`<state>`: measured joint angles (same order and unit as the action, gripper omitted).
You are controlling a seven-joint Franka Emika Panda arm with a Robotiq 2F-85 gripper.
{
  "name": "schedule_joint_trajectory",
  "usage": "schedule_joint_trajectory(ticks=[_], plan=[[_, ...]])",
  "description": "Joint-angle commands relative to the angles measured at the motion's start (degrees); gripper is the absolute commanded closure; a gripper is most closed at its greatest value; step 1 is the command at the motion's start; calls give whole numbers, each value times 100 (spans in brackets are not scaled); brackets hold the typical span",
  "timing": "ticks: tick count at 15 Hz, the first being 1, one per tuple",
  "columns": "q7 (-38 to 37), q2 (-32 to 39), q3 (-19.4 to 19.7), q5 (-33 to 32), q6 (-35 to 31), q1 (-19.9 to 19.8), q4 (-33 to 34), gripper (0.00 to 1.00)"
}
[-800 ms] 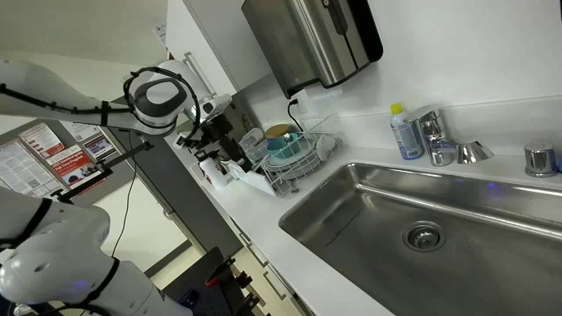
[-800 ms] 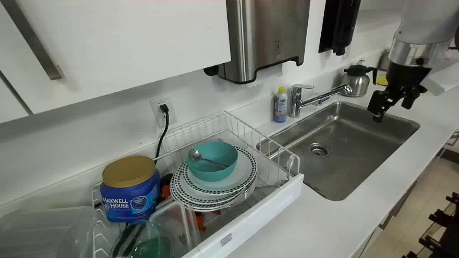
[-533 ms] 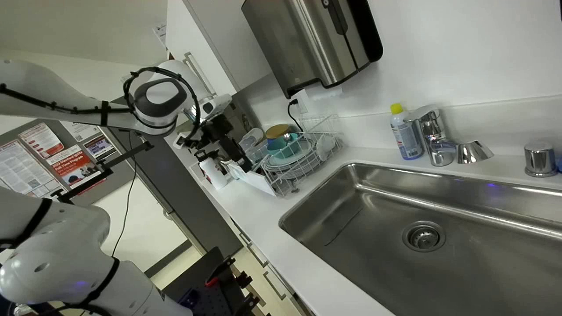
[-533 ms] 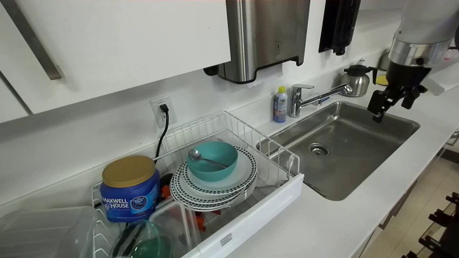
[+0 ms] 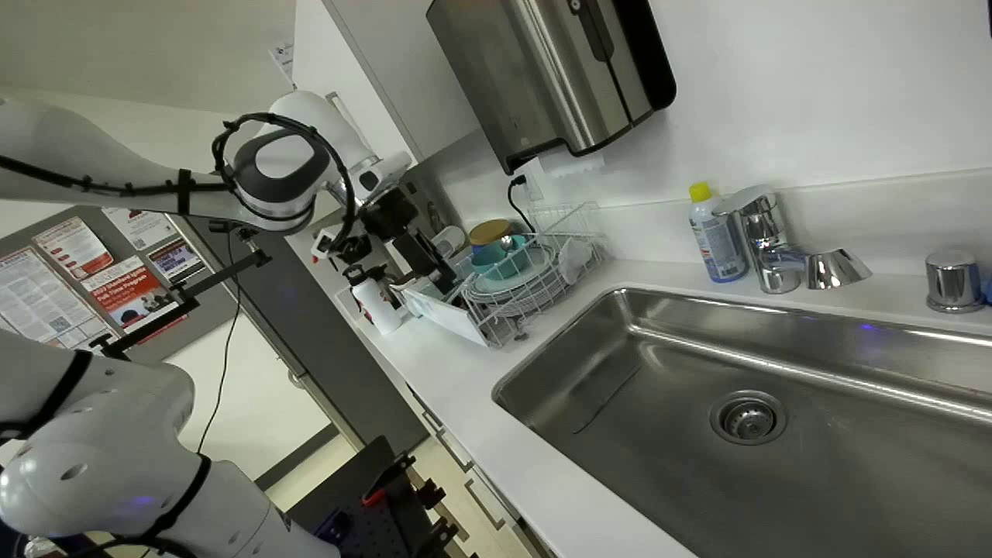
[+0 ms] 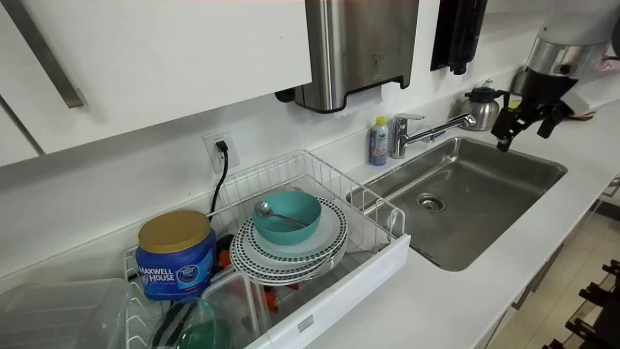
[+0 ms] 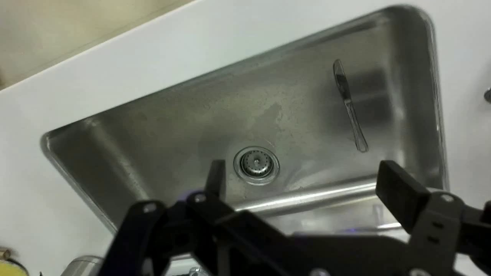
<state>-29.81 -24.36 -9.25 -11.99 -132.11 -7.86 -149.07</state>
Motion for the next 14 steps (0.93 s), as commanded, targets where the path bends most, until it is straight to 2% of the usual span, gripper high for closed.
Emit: schedule_joint_trajectory(ticks=[1, 8, 13, 14], plan=[[-222, 247, 373, 279, -687, -159, 243, 0], [-186, 1060, 1220, 1556, -1381, -391, 878, 0], [-35, 1702, 1816, 3065, -1343, -327, 1328, 0], [193, 1607, 1896, 3604, -1069, -209, 1327, 0]])
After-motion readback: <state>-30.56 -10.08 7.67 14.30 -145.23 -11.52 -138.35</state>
